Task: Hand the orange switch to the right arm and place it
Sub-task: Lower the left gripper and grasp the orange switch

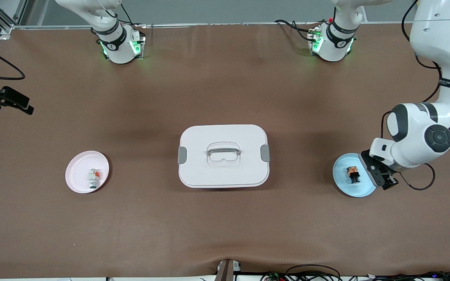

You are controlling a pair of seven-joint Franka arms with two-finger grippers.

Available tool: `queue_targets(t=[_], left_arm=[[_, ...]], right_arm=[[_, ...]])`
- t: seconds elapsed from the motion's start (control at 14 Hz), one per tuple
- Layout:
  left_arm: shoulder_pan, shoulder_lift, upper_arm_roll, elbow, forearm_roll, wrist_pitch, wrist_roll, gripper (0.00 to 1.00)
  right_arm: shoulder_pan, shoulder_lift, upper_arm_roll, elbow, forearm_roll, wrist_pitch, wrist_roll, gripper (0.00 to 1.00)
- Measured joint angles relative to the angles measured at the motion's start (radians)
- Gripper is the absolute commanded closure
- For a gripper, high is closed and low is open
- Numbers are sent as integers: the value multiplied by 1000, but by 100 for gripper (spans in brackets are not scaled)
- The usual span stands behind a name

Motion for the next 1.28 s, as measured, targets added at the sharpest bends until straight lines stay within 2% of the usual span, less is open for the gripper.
queue_targets(t=[0.78,1.28], left_arm=[[1,69,-16,-33,0,169,88,0],[3,88,-16,-46,0,186,101,0]], right_arm=[[0,0,0,-1,0,0,0,0],[-1,0,-2,-1,0,0,0,0]])
